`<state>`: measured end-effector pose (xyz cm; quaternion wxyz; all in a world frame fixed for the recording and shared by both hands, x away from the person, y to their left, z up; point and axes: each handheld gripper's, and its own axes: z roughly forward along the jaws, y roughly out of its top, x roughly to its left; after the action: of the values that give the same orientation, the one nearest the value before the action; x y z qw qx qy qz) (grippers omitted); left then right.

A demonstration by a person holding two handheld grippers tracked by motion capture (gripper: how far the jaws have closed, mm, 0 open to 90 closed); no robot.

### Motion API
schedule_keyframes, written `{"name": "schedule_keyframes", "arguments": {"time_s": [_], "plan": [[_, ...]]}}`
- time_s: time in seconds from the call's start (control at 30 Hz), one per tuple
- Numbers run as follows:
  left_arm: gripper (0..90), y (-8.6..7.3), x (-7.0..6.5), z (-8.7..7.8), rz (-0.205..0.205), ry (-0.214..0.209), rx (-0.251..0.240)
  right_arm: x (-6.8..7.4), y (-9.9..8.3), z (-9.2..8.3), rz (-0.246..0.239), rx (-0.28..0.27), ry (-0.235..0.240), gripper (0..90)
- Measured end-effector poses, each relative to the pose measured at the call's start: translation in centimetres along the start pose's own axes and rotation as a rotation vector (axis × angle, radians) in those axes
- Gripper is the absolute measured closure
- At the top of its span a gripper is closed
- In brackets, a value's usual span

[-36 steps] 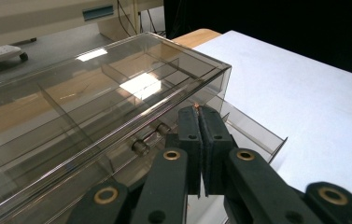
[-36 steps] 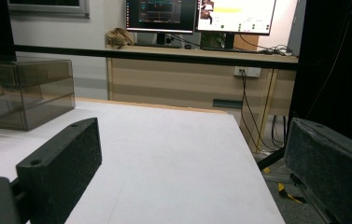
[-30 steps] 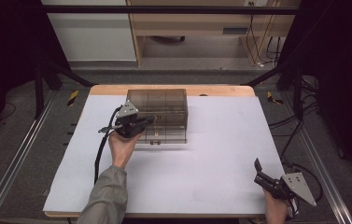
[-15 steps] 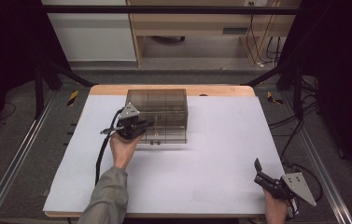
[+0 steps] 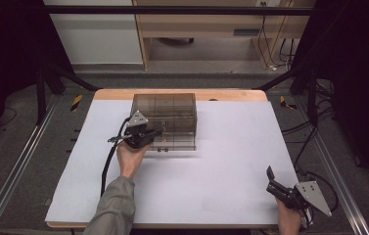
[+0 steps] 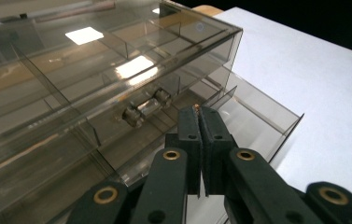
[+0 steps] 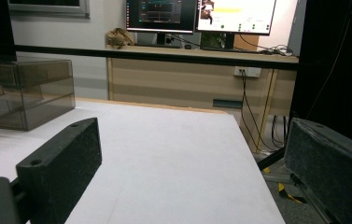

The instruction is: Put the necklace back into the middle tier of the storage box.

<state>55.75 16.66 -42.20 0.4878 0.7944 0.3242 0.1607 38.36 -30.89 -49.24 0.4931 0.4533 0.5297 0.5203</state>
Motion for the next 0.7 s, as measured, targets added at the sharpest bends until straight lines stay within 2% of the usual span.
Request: {"name": "schedule_keyframes", "arguments": {"time_s": [0.37,0.7], "plan": [[87.3,-0.8,0.1,0.6,-0.015,0.003,0.017,0.0,0.0,0.0,0.001,0.0,0.0,4.5],[87.3,-1.5,0.1,1.4,-0.023,0.006,0.062,0.0,0.0,0.0,0.0,0.0,0.0,4.5]]}}
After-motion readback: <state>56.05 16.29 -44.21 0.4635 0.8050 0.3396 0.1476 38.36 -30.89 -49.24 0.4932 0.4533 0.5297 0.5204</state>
